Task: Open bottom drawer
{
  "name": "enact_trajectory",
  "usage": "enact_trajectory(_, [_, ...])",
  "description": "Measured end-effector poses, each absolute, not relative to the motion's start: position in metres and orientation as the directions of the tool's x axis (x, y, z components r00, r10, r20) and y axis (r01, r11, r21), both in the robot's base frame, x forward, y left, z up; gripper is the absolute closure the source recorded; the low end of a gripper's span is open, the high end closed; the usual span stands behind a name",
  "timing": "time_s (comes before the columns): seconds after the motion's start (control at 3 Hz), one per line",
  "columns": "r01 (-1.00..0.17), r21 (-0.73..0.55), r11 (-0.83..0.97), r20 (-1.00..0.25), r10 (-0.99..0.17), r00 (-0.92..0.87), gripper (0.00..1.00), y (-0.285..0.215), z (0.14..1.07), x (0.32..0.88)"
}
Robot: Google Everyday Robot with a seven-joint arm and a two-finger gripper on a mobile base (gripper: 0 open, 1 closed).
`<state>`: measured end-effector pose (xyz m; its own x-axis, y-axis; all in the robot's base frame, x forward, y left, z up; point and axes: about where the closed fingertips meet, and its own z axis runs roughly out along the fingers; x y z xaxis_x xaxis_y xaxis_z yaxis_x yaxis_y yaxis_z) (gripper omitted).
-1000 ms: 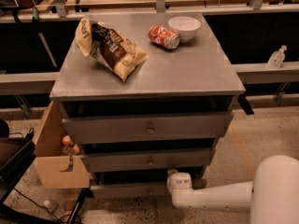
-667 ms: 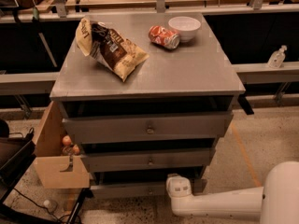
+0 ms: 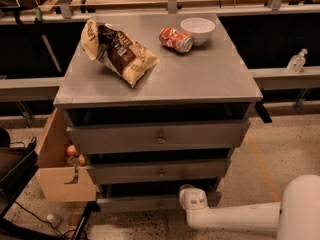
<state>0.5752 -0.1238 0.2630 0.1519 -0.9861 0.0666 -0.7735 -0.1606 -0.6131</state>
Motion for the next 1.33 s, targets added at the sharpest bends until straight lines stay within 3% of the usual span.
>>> enact_trajectory(0.33, [-0.779, -0.603, -0.171, 0.031, -0.981, 0.192, 1.0, -0.1248, 0.2447, 0.6129])
enact_trajectory(1.33, [-0.782, -0.599, -0.173, 0.02, -0.979, 0.201, 1.0, -0.1253, 0.2387, 0.6154])
